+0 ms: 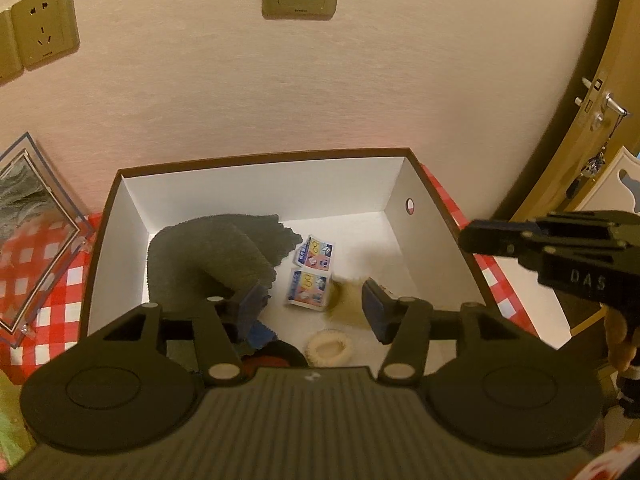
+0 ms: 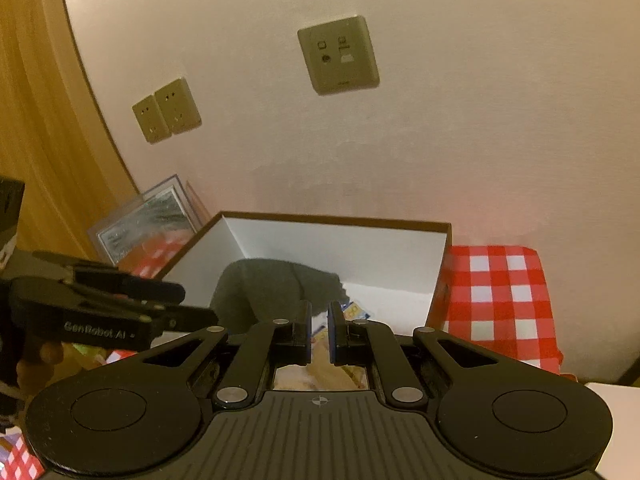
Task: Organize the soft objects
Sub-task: 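Carry the ring and beige cloth to the white box and open both tools inside, then move both tools back over the remaining items on the table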
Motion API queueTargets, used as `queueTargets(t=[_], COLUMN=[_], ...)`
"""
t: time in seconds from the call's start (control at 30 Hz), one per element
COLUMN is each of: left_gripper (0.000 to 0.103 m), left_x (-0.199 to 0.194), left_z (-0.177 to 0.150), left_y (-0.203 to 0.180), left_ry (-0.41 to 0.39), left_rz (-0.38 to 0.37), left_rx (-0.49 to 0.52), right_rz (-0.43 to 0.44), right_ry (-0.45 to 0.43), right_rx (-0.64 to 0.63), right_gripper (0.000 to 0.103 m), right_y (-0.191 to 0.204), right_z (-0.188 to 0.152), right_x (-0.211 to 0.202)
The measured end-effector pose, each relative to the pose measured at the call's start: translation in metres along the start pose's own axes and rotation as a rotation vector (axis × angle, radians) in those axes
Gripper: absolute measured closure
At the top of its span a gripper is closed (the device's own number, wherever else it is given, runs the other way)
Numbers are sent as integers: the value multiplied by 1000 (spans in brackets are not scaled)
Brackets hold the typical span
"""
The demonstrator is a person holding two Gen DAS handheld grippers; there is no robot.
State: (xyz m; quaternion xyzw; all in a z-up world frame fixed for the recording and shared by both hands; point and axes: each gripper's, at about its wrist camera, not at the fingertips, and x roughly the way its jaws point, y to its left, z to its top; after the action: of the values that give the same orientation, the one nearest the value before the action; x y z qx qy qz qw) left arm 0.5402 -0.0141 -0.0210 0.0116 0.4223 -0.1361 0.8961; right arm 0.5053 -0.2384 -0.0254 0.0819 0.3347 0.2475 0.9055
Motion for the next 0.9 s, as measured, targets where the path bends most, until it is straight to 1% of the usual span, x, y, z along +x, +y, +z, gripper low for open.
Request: queueTargets(t=[0.1,0.17,0.2,0.27,0.33,0.5,0.77,0.9], left_gripper=[47,44,44,44,44,44,41,40], left_x=[-6,-11,-14,-18,-23,-38,-77,-102], left_z=[-1,-1,-2,-3,-5,-12,-31,-46], left_y=[0,0,0,0,0,1,-6,-12], left_ry=[-10,-19,-25,-32,-36,-50,-89,-117], left_rz=[-2,2,5,10,11,6,15,15], left_rx=[8,16,20,23,19,4,-2,2], right_rz=[-4,-10,-12,-18,-19,-22,-26,-34], right_ry=[5,10,11,8,-1,-25,-84,-114], right_rx=[1,5,8,17,34,65,126,143], right_gripper=[90,83,80,70,65,58,39,35], right_y=[0,-1,-2,-3,-5,-6,-6,-3], right_z=[0,-2,-3,-6,-8,-13,-29,-41], right_x=[-4,-6,-8,-14,-20,-40,-85,-112])
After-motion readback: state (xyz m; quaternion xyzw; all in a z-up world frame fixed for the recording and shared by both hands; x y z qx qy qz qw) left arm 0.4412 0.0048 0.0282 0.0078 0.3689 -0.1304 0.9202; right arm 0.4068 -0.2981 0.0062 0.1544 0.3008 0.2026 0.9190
